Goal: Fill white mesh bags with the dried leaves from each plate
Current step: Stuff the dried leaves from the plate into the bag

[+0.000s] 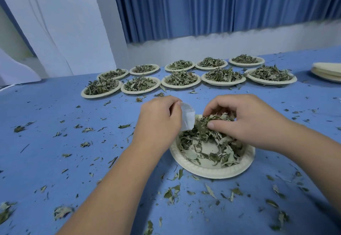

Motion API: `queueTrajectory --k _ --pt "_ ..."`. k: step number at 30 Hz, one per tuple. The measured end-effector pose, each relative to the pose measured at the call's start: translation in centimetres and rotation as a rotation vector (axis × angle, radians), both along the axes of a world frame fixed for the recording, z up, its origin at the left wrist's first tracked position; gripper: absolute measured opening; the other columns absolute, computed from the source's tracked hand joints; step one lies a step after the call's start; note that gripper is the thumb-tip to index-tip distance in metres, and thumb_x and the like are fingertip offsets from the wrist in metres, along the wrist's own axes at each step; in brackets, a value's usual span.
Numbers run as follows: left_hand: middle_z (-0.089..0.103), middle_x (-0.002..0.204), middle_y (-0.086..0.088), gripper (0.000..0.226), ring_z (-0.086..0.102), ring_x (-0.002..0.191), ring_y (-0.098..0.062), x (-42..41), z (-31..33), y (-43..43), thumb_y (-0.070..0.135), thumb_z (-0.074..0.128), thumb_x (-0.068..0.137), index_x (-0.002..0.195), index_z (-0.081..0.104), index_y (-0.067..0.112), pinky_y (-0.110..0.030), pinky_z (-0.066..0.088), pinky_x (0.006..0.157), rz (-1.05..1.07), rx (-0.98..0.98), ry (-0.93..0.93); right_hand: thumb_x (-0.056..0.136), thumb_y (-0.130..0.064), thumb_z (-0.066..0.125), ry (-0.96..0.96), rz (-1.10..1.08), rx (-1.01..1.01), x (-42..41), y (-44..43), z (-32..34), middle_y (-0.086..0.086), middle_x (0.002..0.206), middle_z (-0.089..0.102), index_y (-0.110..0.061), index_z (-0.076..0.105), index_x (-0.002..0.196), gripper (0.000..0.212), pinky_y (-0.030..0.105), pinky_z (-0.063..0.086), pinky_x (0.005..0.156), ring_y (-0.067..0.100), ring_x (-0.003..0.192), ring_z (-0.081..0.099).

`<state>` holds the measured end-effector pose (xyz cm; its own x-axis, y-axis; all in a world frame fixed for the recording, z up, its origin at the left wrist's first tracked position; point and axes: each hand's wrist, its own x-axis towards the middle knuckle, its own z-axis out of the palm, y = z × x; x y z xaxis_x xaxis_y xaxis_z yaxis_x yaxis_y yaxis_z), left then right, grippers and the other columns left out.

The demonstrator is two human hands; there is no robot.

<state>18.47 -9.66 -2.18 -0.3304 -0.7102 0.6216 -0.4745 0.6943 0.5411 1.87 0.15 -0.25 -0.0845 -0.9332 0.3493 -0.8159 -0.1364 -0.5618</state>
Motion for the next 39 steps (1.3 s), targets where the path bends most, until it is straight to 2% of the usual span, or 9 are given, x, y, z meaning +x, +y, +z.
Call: queueTrajectory --k 7,10,14,17,22,25,28,33,39 --pt "0.061 0.061 0.000 0.025 0.053 0.071 -0.012 -0.2 0.2 0.8 0.019 0.054 0.096 0.083 0.074 0.012 -0.027 0.041 0.062 -0.030 0.083 -0.017 0.075 -0.031 0.075 -0.010 -0.060 -0.091 0.9 -0.2 -0.2 -0.019 0.074 0.063 -0.040 0.064 0.078 0.014 0.005 0.038 0.062 -0.005 0.076 0.055" --pt "0.053 0.053 0.003 0.024 0.050 0.063 -0.011 -0.4 0.3 1.1 0.019 0.055 0.095 0.082 0.074 0.012 -0.025 0.038 0.056 -0.045 0.097 -0.025 0.077 -0.030 0.075 0.049 -0.085 -0.125 1.9 -0.4 -0.5 -0.022 0.076 0.061 -0.038 0.065 0.080 0.013 0.002 0.035 0.067 -0.008 0.085 0.053" --pt "0.052 0.051 0.003 0.023 0.049 0.060 -0.010 -0.7 0.3 1.6 0.018 0.055 0.093 0.081 0.074 0.014 -0.021 0.037 0.051 -0.071 0.116 -0.042 0.078 -0.027 0.074 0.086 -0.129 -0.157 2.5 -1.0 -0.8 -0.021 0.077 0.058 -0.030 0.072 0.088 0.011 0.002 0.033 0.071 -0.007 0.078 0.051" --pt "0.062 0.060 0.003 0.024 0.054 0.066 -0.007 -1.0 0.3 2.0 0.017 0.054 0.093 0.080 0.075 0.017 -0.021 0.040 0.054 -0.090 0.164 -0.035 0.077 -0.025 0.074 0.090 -0.148 -0.168 2.8 -1.2 -1.0 -0.015 0.084 0.064 -0.027 0.072 0.092 0.015 0.009 0.037 0.073 0.000 0.082 0.054" --pt "0.066 0.069 0.016 0.022 0.057 0.072 0.004 -1.2 0.4 2.2 0.020 0.056 0.094 0.087 0.078 0.022 -0.008 0.039 0.056 -0.096 0.248 0.038 0.077 -0.029 0.075 0.065 -0.207 -0.151 3.0 -1.3 -1.1 -0.012 0.083 0.064 -0.027 0.063 0.090 0.018 0.023 0.045 0.072 0.005 0.079 0.056" --pt "0.068 0.071 0.014 0.023 0.058 0.068 0.002 -1.3 0.4 2.3 0.021 0.056 0.094 0.087 0.077 0.025 -0.011 0.039 0.053 -0.086 0.279 0.033 0.079 -0.025 0.073 0.112 -0.194 -0.153 3.0 -1.5 -1.2 -0.010 0.086 0.064 -0.024 0.068 0.094 0.016 0.012 0.038 0.067 0.005 0.078 0.052" --pt "0.068 0.070 0.013 0.024 0.058 0.066 0.002 -1.2 0.5 2.4 0.020 0.054 0.095 0.088 0.077 0.024 -0.014 0.041 0.055 -0.080 0.276 0.034 0.080 -0.022 0.072 0.086 -0.123 -0.144 2.8 -1.2 -1.3 -0.014 0.090 0.060 -0.025 0.070 0.104 0.024 0.002 0.034 0.073 0.000 0.081 0.049" --pt "0.067 0.068 0.015 0.023 0.056 0.065 0.003 -1.1 0.6 2.2 0.021 0.055 0.096 0.092 0.077 0.022 -0.009 0.038 0.053 -0.077 0.293 0.090 0.078 -0.018 0.076 -0.050 -0.140 -0.216 2.7 -1.1 -1.4 -0.011 0.093 0.056 -0.028 0.070 0.099 0.024 0.011 0.042 0.073 0.003 0.081 0.054" --pt "0.060 0.055 0.016 0.026 0.048 0.051 0.000 -1.4 0.5 2.5 0.022 0.055 0.094 0.081 0.076 0.027 -0.019 0.033 0.049 -0.089 0.326 0.103 0.077 -0.019 0.073 0.073 -0.208 -0.261 3.3 -1.7 -1.5 -0.010 0.081 0.060 -0.023 0.067 0.087 0.012 0.032 0.047 0.075 0.010 0.077 0.056"
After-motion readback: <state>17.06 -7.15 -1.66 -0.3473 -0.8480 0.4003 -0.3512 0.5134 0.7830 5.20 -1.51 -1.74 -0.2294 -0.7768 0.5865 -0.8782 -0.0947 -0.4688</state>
